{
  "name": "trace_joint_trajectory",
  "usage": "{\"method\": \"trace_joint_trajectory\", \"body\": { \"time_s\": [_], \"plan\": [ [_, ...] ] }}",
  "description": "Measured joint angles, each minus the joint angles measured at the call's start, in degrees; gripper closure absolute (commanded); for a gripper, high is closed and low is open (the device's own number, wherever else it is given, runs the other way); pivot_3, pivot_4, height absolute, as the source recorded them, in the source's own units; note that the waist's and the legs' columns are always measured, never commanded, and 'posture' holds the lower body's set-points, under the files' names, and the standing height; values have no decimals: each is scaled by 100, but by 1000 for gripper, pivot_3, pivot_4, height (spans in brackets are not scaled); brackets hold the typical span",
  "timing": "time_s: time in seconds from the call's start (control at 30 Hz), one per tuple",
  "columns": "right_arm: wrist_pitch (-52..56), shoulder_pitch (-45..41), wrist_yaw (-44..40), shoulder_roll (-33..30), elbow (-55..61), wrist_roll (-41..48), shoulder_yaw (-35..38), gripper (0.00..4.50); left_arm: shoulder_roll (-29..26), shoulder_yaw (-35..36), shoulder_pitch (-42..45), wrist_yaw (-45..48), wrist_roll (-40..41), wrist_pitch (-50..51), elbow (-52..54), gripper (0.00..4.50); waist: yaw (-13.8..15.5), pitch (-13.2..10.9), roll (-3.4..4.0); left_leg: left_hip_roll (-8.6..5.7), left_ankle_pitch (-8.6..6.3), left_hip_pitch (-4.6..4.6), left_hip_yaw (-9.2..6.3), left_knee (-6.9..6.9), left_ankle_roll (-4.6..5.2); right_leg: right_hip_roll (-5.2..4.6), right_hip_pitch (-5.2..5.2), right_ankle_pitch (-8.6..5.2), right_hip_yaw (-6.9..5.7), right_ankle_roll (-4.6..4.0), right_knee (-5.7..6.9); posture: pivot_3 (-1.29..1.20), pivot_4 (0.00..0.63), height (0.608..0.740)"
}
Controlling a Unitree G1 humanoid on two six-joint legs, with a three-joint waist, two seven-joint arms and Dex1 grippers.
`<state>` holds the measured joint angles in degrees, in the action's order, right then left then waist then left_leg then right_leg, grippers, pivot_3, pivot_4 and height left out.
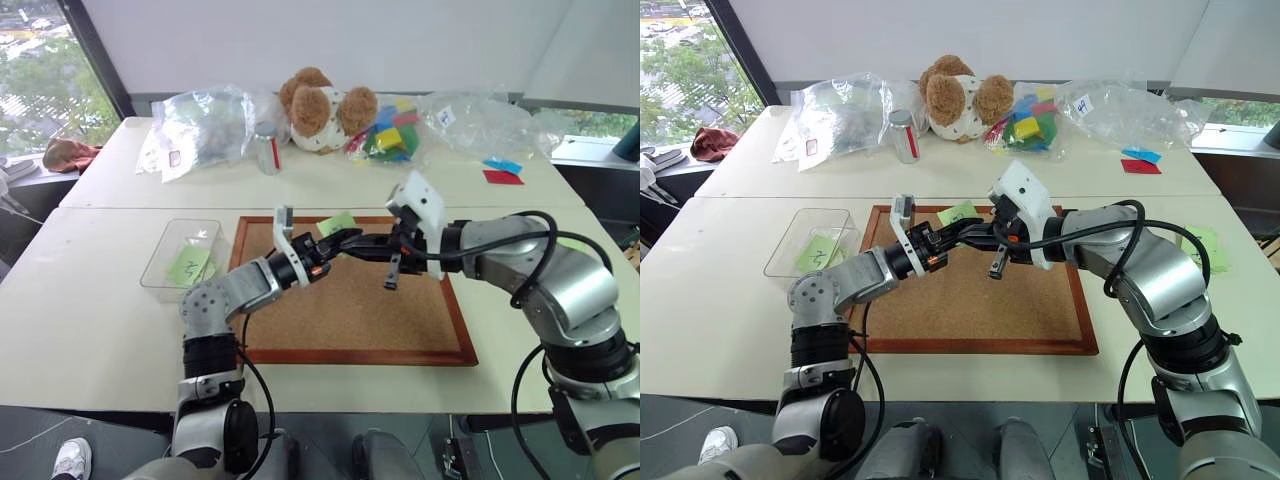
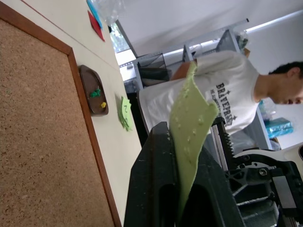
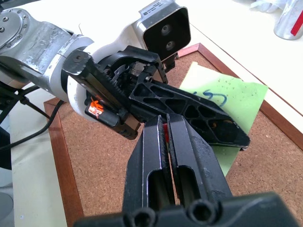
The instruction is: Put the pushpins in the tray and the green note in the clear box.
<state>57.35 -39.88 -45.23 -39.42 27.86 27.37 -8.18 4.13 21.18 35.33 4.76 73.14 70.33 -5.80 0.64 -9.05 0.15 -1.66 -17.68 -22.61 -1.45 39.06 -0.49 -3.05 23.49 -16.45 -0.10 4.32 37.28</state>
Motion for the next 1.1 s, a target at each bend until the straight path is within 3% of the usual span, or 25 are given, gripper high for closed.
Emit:
{"method": "trace_joint_trajectory", "body": {
  "time_s": [0.7, 0.87, 1.1],
  "plan": [
    [414, -496, 398, -282, -257, 207, 453, 4500, -290, -26, -152, 82, -39, -493, 11, 4456, 3, 0, 0, 0, 0, 0, 1, 1, 0, 0, -2, 0, 0, 0, -2, 0, 150, 740],
    [-44, -479, 677, -545, -1453, -324, 628, 4500, -304, -2, -160, 38, 10, -588, 14, 4456, 9, 0, -1, -1, 0, 0, 1, 1, 0, 0, -4, 0, 0, 0, -4, 0, 150, 740],
    [-1469, -522, 1176, -638, -4695, -1430, 681, 4500, -357, -2, -207, -78, 251, -611, 100, 4456, 2, -1, -1, -1, 1, 0, 6, -4, -1, 3, -1, 0, 2, 0, -4, 0, 150, 740]
  ]
}}
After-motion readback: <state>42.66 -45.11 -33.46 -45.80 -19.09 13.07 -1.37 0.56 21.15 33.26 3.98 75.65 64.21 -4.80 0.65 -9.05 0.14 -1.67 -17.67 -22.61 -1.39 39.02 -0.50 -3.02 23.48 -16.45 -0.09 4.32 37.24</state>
